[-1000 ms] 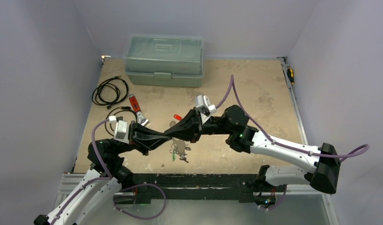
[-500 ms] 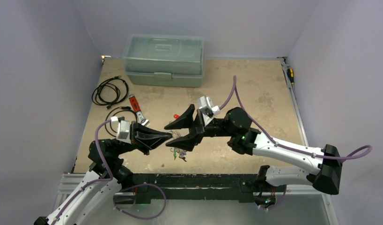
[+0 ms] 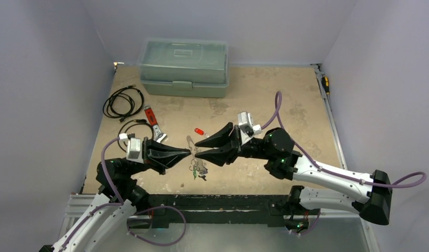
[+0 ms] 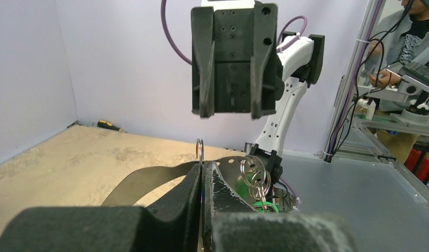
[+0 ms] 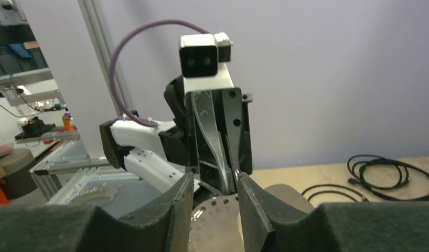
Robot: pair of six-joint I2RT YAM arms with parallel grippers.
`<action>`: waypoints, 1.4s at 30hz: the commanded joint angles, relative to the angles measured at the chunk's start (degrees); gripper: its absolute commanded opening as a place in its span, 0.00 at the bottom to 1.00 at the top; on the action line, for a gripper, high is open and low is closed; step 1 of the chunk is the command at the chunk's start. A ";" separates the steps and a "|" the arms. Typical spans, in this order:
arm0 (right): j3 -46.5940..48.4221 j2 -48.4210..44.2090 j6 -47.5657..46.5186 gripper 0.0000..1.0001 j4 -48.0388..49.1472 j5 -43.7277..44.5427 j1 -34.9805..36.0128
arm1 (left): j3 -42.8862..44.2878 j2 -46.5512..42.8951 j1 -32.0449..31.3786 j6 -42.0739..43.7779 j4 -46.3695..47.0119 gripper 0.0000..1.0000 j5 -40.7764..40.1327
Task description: Put the keys on the keyring
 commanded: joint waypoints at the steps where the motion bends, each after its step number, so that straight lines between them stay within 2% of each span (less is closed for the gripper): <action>1: 0.42 1.07 -1.54 0.37 -0.38 1.18 0.24 | 1.47 -0.65 0.21 0.41 4.08 0.00 -1.23; 8: 1.66 2.35 -1.82 0.33 -0.23 2.03 0.27 | 1.33 -0.88 0.21 0.32 4.08 0.00 -1.12; 16: 1.26 2.56 -2.18 0.33 0.19 4.67 0.26 | 1.16 -0.92 0.21 -0.21 4.51 0.00 -0.89; 42: 3.50 5.87 0.36 0.24 2.16 -1.26 0.26 | 1.15 -0.66 0.21 -0.38 4.43 0.00 -1.23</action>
